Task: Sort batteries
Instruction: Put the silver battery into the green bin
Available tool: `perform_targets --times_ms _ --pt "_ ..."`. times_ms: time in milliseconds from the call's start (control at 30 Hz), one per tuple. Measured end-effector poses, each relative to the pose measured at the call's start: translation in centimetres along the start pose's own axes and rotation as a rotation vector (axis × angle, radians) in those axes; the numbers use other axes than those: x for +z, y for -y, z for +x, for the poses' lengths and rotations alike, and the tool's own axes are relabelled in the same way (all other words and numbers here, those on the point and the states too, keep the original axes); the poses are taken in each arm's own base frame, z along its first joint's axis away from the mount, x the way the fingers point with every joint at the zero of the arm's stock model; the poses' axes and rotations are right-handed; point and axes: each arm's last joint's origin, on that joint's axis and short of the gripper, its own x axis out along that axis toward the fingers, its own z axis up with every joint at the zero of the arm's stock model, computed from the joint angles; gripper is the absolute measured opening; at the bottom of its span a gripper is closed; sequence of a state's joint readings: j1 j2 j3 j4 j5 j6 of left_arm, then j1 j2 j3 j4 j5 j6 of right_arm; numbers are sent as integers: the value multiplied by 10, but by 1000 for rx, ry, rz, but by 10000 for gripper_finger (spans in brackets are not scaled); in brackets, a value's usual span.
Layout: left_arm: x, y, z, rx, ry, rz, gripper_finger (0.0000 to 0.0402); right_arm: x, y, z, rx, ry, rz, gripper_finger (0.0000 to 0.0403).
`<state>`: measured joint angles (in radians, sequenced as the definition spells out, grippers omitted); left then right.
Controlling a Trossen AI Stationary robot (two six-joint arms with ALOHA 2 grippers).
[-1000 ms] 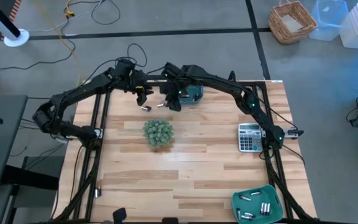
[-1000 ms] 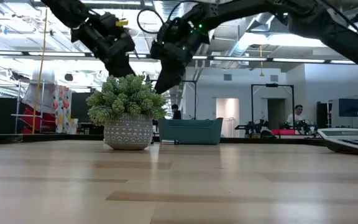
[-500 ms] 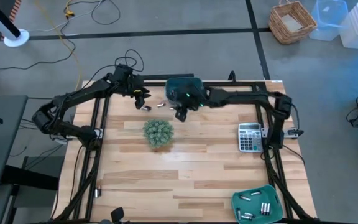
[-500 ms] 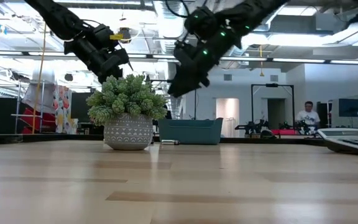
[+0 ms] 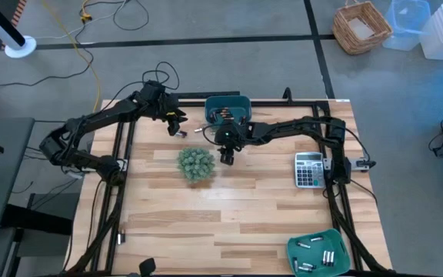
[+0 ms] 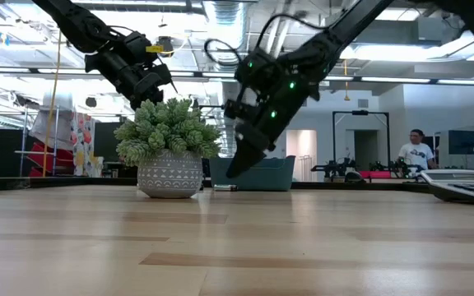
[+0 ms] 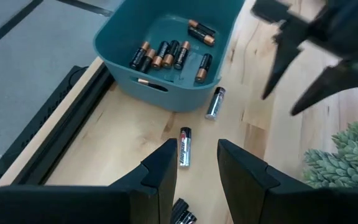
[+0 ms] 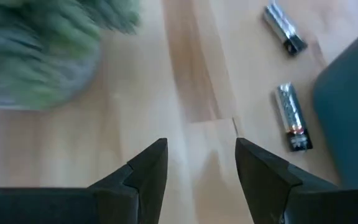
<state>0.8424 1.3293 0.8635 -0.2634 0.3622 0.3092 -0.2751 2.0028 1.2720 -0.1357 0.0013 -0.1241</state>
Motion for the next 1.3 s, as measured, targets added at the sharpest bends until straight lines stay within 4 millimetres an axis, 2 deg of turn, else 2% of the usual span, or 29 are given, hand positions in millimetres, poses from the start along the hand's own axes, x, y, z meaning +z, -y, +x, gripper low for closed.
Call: perform_targets --times_ms 100,333,533,667,933,1233,1300 --pt "1 3 1 -8 -1 6 109 -5 4 6 -5 -17 16 205" --pt "0 4 1 -13 -4 9 109 -4 24 4 -44 10 63 205" --pt "-15 6 9 -15 -10 44 109 -5 37 3 -69 17 104 205" --pt "-23 3 22 -21 -26 49 109 -5 37 3 -69 22 113 205" --pt "-41 -7 61 -40 -91 20 109 -3 39 3 -73 43 137 205" --pt "-45 -20 84 -40 -118 14 109 -3 43 3 -72 52 147 205" --pt "-44 -22 89 -41 -122 19 109 -4 43 9 -71 67 144 205"
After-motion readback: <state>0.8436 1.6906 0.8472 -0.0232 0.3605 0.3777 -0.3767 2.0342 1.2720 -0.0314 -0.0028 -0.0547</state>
